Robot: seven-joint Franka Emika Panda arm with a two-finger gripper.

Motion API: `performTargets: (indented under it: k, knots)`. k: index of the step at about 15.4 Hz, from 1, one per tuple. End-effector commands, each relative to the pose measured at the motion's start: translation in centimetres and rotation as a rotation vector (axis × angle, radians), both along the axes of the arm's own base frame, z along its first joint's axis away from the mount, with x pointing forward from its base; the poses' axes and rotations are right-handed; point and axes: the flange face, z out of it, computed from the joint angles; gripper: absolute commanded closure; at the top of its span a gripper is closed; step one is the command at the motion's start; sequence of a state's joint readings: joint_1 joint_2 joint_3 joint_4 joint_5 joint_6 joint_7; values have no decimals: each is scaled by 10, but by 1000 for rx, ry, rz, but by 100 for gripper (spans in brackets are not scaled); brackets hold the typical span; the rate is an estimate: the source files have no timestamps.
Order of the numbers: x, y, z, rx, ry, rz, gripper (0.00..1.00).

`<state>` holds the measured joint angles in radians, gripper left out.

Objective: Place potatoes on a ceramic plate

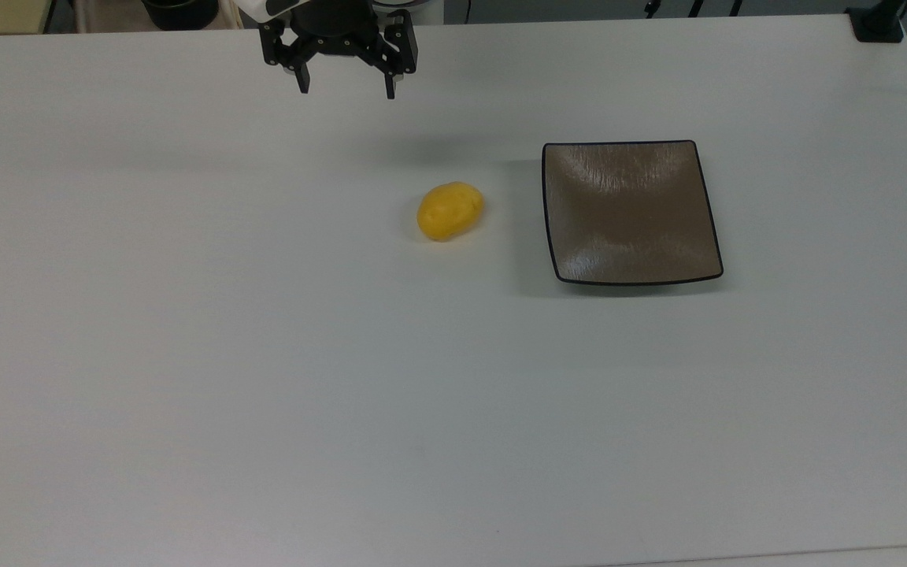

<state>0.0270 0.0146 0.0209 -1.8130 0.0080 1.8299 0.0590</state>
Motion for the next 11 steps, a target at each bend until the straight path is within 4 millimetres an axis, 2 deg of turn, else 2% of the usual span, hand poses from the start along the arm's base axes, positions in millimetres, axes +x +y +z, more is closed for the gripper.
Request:
performTargets:
  k: [1, 7, 11]
  knots:
    - [-7, 2, -10, 4, 16, -98, 0]
    - [-4, 8, -25, 19, -63, -329, 0]
    - [-6, 20, -41, 22, -65, -363, 0]
